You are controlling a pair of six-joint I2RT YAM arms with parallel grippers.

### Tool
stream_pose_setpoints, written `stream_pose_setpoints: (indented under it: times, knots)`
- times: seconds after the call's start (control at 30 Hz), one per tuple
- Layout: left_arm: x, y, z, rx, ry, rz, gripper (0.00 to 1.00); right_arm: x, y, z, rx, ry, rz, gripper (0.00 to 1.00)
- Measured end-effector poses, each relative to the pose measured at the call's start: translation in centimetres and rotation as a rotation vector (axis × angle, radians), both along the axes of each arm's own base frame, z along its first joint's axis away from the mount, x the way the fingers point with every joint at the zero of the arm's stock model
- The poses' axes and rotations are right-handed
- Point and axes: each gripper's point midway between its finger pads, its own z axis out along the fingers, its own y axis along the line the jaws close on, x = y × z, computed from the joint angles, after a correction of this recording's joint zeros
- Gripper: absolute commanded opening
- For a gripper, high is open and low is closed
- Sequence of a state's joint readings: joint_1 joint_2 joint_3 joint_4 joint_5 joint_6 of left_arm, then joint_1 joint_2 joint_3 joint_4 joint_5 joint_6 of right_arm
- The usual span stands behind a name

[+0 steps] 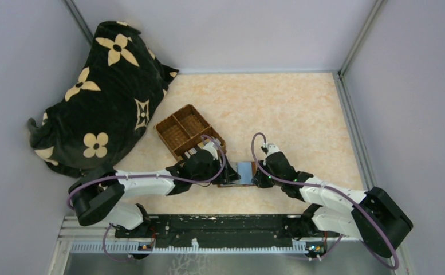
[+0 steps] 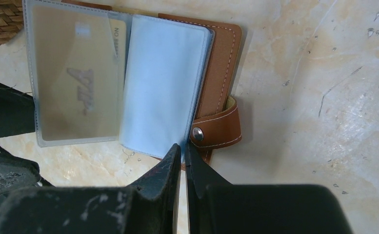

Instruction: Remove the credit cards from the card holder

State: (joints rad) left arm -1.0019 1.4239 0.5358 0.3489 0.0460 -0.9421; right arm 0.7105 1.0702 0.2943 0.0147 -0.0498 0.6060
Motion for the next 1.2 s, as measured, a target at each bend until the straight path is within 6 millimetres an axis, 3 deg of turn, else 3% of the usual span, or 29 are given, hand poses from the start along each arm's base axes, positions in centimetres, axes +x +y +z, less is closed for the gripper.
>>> stream_pose_setpoints:
  times: [0.37, 0.8, 1.03, 1.13, 1.2]
  knots:
    - [0.1, -0.8, 0.4, -0.014, 0.000, -0.015, 0.58, -0.1, 0.0, 0.1, 0.007, -0.002, -0.003, 0.08]
    - [0.5, -3.8, -0.4, -0.010, 0.017, -0.071, 0.58, -0.9, -1.1, 1.8, 0.017, -0.027, -0.016, 0.08]
    - [0.5, -3.3, -0.3, 0.000, -0.001, -0.068, 0.58, -0.8, -2.1, 2.5, 0.008, -0.051, -0.063, 0.08]
    - [0.6, -1.8, -0.1, 0.015, -0.019, -0.043, 0.48, -0.7, -1.9, 2.8, 0.018, -0.056, -0.060, 0.08]
    - [0.7, -0.7, 0.2, 0.015, -0.033, -0.024, 0.32, -0.6, -1.5, 2.9, 0.023, -0.051, -0.051, 0.08]
